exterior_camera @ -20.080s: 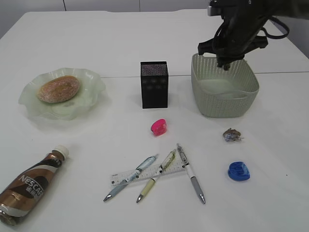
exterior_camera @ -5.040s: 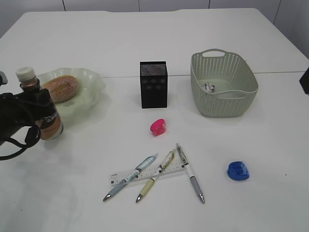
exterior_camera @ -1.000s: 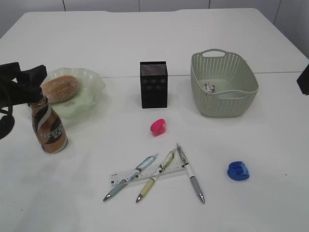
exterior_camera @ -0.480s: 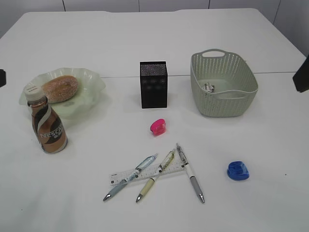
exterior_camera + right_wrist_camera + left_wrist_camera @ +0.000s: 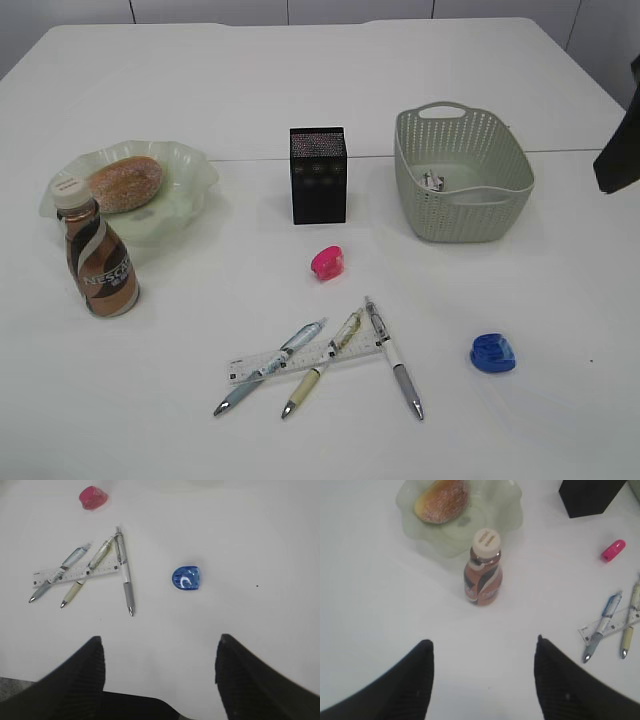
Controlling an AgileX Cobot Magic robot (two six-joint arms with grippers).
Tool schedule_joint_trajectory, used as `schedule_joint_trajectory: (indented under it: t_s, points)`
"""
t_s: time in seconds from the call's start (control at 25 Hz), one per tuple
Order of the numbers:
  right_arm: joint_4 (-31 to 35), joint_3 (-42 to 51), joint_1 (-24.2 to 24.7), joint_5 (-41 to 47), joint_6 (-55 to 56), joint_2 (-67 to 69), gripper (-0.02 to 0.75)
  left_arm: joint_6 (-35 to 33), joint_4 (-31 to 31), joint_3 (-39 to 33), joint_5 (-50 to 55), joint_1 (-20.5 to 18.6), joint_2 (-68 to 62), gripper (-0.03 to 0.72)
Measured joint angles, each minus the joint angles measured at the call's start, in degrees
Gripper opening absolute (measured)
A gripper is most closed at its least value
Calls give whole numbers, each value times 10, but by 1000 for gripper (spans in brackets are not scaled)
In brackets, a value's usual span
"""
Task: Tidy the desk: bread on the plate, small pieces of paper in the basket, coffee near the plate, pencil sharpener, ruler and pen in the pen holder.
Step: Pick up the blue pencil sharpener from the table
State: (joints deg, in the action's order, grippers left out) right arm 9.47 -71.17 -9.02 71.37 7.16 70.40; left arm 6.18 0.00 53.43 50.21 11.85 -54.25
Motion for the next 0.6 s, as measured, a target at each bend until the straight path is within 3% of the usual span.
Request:
schedule_joint_trajectory:
  t_s: [0.24,0.6]
  points:
    - [-31,0,-5,0,26,62,507,22,37,44,95,0,0,465]
    - [-100,0,-110,-28,95,185,507,25,43,46,118,0,0,465]
